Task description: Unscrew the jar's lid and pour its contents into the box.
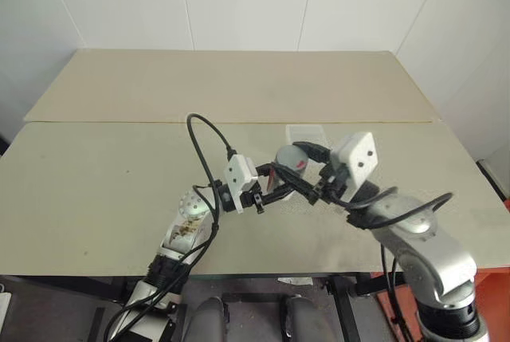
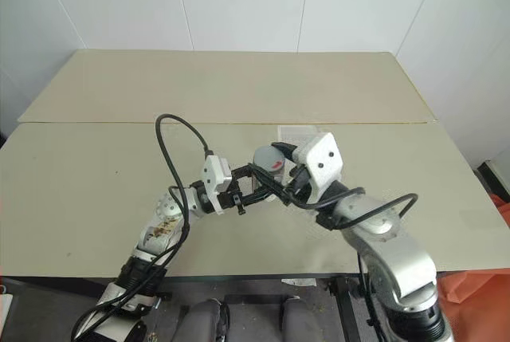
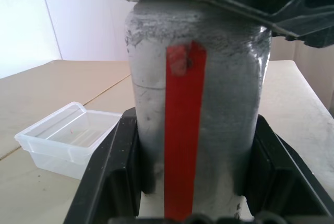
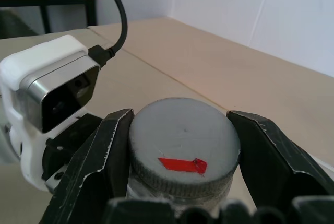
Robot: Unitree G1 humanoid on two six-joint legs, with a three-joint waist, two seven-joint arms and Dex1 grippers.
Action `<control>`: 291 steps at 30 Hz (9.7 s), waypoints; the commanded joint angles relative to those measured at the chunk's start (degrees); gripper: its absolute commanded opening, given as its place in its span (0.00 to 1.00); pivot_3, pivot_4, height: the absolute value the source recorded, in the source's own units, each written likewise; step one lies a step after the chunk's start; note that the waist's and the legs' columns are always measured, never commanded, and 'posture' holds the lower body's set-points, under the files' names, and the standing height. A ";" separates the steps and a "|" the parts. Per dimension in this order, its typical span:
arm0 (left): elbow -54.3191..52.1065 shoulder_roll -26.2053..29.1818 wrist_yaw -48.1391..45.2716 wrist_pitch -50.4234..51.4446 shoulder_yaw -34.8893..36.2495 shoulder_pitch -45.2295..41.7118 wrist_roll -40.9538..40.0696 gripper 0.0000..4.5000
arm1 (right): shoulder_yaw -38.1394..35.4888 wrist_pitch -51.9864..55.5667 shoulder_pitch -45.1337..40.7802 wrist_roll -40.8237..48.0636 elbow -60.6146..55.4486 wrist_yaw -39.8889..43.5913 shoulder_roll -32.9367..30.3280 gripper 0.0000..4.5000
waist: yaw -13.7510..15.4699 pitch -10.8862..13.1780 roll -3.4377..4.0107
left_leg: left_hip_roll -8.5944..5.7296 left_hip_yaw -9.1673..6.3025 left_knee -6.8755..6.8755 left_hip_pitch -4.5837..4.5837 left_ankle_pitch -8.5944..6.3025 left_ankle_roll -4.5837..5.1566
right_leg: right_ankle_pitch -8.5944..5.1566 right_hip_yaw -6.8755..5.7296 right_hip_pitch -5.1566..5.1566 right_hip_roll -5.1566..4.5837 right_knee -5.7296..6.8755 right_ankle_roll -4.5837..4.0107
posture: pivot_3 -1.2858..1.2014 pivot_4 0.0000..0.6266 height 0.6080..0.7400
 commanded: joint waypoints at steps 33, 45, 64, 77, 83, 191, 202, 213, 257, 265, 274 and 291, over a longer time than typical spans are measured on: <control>-8.33 0.59 -0.46 1.59 -2.88 3.60 -1.45 0.47 | 14.36 -27.11 -33.39 12.97 48.57 59.90 -15.14 0.99 | 0.06 0.01 0.02 | 0.29 0.04 -0.04 0.02 0.00 0.00 | 0.28 0.00 -0.08 0.28 0.04 -0.51 | 0.52 0.24 1.00; -5.95 0.81 -0.62 0.98 -2.31 2.60 -0.94 0.47 | -1.44 -19.53 -13.83 11.12 19.25 32.99 -12.79 0.99 | 0.04 0.01 0.02 | 0.31 0.05 -0.04 -0.01 -0.01 -0.01 | 0.19 0.02 -0.12 0.31 0.05 -0.38 | 0.52 0.24 1.00; -5.34 1.25 -1.20 2.27 -1.97 1.18 -0.86 0.46 | 2.44 -18.16 -6.71 0.62 10.63 18.40 -4.94 1.00 | 0.10 0.01 0.02 | 0.48 0.06 -0.01 0.01 0.00 0.00 | 0.14 0.05 -0.11 0.53 0.02 -0.30 | 0.52 0.24 1.00; -6.55 2.36 -1.52 2.73 -1.67 2.02 -2.01 0.46 | 0.65 -20.00 -5.77 -2.66 14.53 19.26 -4.56 1.00 | 0.10 0.01 0.02 | 0.49 0.06 -0.01 0.04 0.00 0.00 | 0.14 0.04 -0.12 0.54 0.04 -0.31 | 0.52 0.24 1.00; -5.77 2.65 -2.19 2.32 -1.37 2.03 -2.54 0.46 | -1.91 -21.06 -4.36 -1.90 15.08 20.67 -5.90 1.00 | 0.10 0.01 0.02 | 0.49 0.06 -0.01 0.03 0.00 -0.01 | 0.14 0.04 -0.11 0.54 0.04 -0.30 | 0.52 0.24 1.00; -2.06 -2.75 -1.42 -2.31 1.50 0.34 -3.64 0.46 | -1.05 -14.89 -11.36 4.05 16.46 18.14 -2.18 1.00 | 0.12 0.01 0.02 | 0.50 0.06 0.01 0.04 0.00 0.00 | 0.19 0.07 -0.06 0.57 0.02 -0.37 | 0.52 0.24 1.00; -3.48 -2.01 -1.59 -1.97 2.12 1.61 -4.59 0.46 | -1.88 -17.09 -11.74 2.37 20.61 21.19 -2.01 1.00 | 0.09 0.01 0.02 | 0.51 0.06 0.00 0.05 0.00 0.00 | 0.19 0.07 -0.08 0.58 0.04 -0.37 | 0.52 0.24 1.00; -2.57 -1.95 -2.01 -1.85 3.81 1.08 -6.69 0.46 | -5.63 -16.90 -7.88 3.69 18.39 21.95 -4.67 1.00 | 0.12 0.01 0.02 | 0.51 0.06 0.00 0.05 0.00 0.00 | 0.18 0.07 -0.08 0.58 0.03 -0.36 | 0.52 0.24 1.00; -2.61 -3.65 -3.41 -3.31 3.82 1.76 -7.61 0.46 | -3.21 -17.77 -12.59 3.43 22.62 24.06 -0.64 1.00 | 0.09 0.01 0.02 | 0.51 0.06 0.00 0.04 0.00 0.00 | 0.20 0.06 -0.09 0.58 0.03 -0.40 | 0.52 0.24 1.00; -2.17 -3.09 -3.52 -3.50 4.45 1.66 -8.16 0.46 | -5.35 -18.32 -10.91 3.45 22.88 24.88 -2.72 1.00 | 0.10 0.01 0.02 | 0.51 0.06 -0.01 0.03 0.00 0.00 | 0.19 0.06 -0.09 0.58 0.03 -0.39 | 0.52 0.24 1.00; -1.66 -2.91 -3.87 -3.56 5.06 1.26 -8.42 0.46 | -7.56 -19.18 -8.04 3.25 22.95 25.20 -5.40 1.00 | 0.11 0.01 0.02 | 0.51 0.06 -0.01 0.03 0.00 0.00 | 0.19 0.06 -0.08 0.58 0.02 -0.38 | 0.52 0.24 1.00; -0.75 -3.44 -4.51 -4.17 5.59 0.85 -8.11 0.46 | -10.91 -20.44 -5.67 2.35 25.36 25.20 -8.27 1.00 | 0.11 0.01 0.02 | 0.50 0.06 0.00 0.02 0.00 0.00 | 0.16 0.06 -0.08 0.58 0.01 -0.34 | 0.52 0.24 1.00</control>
